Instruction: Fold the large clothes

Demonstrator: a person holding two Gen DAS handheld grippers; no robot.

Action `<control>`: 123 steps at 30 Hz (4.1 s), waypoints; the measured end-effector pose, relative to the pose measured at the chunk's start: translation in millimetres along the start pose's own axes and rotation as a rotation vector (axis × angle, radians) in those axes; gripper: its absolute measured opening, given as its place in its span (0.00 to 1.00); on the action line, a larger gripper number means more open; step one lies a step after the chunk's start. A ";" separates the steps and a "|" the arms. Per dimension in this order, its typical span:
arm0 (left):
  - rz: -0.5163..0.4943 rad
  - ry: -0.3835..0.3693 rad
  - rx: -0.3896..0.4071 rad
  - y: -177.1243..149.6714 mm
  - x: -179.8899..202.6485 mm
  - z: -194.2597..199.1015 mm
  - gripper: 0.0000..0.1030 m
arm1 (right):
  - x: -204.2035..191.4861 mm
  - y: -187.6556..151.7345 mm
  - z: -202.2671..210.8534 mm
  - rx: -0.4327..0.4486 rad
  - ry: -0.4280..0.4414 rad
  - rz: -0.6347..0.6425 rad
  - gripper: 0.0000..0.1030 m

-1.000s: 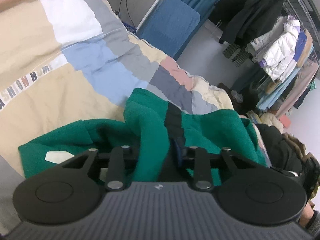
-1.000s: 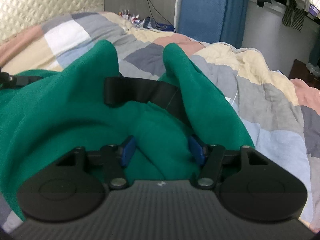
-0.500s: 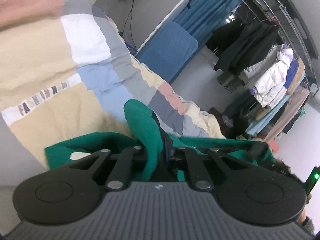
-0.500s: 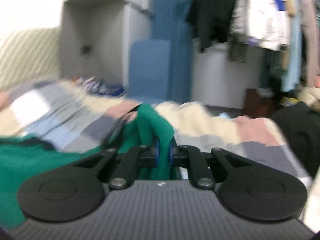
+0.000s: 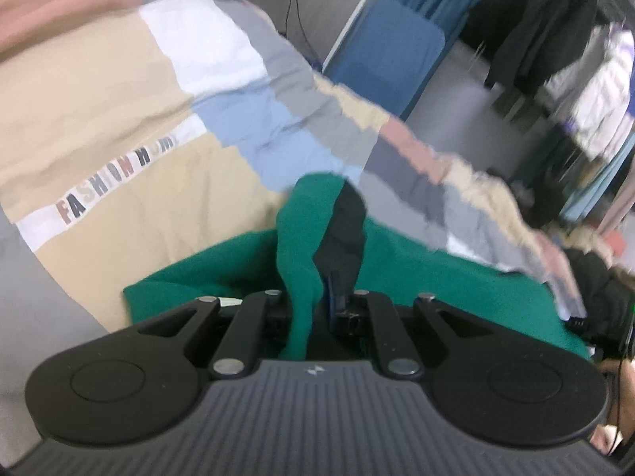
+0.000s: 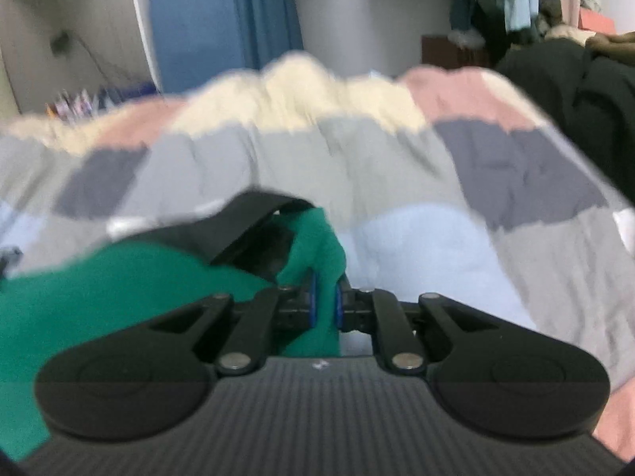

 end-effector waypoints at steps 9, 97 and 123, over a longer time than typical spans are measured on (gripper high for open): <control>-0.062 0.030 0.014 -5.9 11.7 2.3 0.21 | 15.6 -4.6 21.3 0.011 0.080 -0.101 0.14; 0.656 -0.269 -0.084 -110.0 3.8 2.1 0.75 | -42.4 -155.1 138.9 -0.425 0.585 -0.860 0.79; 0.321 -0.246 -0.009 -119.1 84.9 165.5 0.23 | -17.4 -137.3 259.2 -0.150 0.594 -0.437 0.15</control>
Point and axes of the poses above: each gripper's, at about its wrist camera, not at the fingertips, and z roughly against the way its jaws point, x to its right, y to its top, the point moved 5 cm from there along -z, roughly the way its jaws point, and after that the axes turned 10 degrees about -y, right-handed, at the moved point
